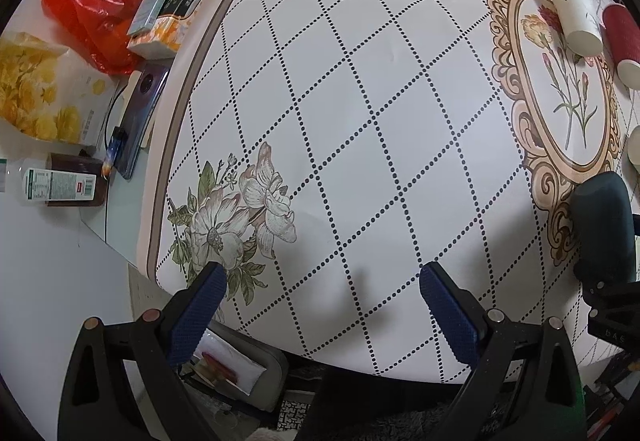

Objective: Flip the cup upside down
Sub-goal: 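Turn the held teal cup upside down with the right gripper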

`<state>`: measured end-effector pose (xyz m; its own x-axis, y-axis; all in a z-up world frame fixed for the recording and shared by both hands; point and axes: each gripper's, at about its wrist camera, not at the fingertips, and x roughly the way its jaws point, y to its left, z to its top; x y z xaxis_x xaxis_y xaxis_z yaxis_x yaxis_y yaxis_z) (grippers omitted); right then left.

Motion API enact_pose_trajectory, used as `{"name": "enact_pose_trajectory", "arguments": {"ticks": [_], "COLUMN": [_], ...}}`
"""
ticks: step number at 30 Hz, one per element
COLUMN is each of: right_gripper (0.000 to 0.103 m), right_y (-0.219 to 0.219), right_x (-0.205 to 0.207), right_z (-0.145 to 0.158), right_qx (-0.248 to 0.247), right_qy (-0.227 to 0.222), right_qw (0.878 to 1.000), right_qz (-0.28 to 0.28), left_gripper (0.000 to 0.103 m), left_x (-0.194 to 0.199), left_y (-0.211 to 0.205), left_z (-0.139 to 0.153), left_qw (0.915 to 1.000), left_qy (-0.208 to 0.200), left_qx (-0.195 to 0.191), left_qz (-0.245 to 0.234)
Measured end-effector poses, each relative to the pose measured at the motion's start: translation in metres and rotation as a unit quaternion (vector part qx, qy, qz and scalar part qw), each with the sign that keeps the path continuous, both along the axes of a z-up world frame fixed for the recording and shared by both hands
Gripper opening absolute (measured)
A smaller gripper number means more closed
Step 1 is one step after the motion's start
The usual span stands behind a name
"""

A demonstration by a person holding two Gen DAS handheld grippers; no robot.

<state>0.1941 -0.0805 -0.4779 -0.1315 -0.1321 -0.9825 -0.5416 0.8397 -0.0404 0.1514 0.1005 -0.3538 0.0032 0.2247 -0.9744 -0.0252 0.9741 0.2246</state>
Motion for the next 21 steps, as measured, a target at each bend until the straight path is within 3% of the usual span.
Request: {"name": "enact_pose_trajectory", "arguments": {"ticks": [8, 12, 21], "right_gripper": [0.073, 0.074, 0.074], "right_y": [-0.005, -0.003, 0.001], "right_x": [0.031, 0.053, 0.096], "right_z": [-0.009, -0.014, -0.017], "right_qx": [0.001, -0.006, -0.014], "right_qy": [0.039, 0.050, 0.051], "right_qw": [0.998, 0.997, 0.996], "right_qz": [-0.053, -0.054, -0.071], "left_gripper": [0.099, 0.099, 0.099], "left_x": [0.000, -0.001, -0.003], "left_y": [0.002, 0.005, 0.006], "left_z": [0.000, 0.000, 0.000], "left_qw": [1.0000, 1.0000, 1.0000], "left_qy": [-0.002, -0.002, -0.004], "left_qx": [0.003, 0.002, 0.002], "left_qz": [0.000, 0.005, 0.005]}}
